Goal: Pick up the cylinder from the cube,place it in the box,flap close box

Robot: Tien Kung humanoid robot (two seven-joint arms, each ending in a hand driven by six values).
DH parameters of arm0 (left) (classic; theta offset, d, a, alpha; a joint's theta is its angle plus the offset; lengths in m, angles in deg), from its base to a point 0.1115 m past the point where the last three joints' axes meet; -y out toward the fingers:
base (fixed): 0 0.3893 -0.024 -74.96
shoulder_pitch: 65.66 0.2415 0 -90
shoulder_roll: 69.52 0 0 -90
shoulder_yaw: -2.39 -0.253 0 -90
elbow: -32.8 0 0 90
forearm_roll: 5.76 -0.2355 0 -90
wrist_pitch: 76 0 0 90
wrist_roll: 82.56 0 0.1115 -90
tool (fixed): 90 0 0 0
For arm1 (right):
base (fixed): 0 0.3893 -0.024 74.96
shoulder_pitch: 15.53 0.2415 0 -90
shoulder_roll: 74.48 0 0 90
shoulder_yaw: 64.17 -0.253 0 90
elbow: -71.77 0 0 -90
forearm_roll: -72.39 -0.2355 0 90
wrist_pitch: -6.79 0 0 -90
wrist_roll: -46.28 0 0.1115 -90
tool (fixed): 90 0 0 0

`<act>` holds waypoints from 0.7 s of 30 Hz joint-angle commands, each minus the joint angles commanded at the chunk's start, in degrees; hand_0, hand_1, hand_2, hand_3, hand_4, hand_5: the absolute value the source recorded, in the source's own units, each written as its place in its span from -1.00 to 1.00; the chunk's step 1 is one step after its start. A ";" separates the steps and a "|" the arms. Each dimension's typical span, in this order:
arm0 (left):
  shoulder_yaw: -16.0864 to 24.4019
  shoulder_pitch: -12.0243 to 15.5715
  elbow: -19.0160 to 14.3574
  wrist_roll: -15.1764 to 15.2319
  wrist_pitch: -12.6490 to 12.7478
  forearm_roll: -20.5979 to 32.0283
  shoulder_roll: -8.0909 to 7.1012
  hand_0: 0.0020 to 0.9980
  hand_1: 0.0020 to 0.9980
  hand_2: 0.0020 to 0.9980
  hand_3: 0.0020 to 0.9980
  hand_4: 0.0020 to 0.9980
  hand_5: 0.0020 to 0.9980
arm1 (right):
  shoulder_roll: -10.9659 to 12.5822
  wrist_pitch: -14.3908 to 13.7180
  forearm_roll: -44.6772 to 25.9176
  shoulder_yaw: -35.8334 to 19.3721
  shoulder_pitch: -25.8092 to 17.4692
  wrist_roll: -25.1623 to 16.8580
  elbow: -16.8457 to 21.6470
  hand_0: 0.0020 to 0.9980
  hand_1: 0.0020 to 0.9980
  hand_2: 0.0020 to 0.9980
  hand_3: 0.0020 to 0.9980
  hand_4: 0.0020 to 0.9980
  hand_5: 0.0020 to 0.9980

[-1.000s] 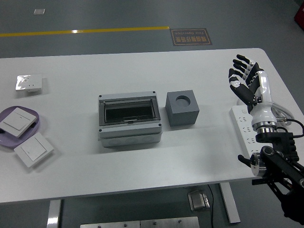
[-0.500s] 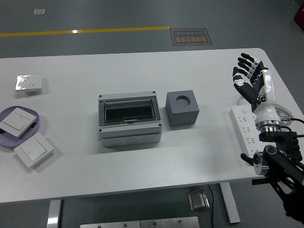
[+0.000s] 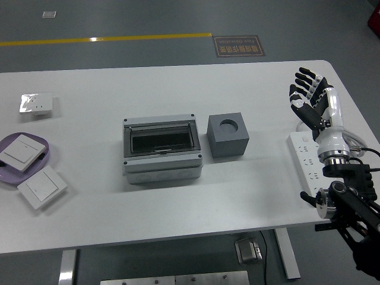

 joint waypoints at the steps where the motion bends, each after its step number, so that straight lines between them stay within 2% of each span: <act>1: 0.13 0.06 -0.02 -0.09 0.01 -0.19 0.07 0.23 0.26 0.21 0.27 0.42 -0.52 | -0.02 0.01 -0.01 0.01 0.05 0.02 -0.09 0.55 0.54 0.52 0.41 0.19 -0.75; 14: 0.40 0.13 0.01 -0.26 0.05 -0.36 -0.42 0.23 0.26 0.21 0.27 0.42 -0.52 | 0.41 0.08 -0.18 0.44 0.47 0.26 -0.59 0.56 0.56 0.53 0.40 0.19 -0.73; 21: 0.19 -0.03 0.05 -0.10 -0.02 0.02 -0.22 0.23 0.26 0.21 0.27 0.42 -0.52 | -0.04 0.39 -0.94 0.40 0.34 0.04 -2.06 0.57 0.55 0.53 0.42 0.19 -0.74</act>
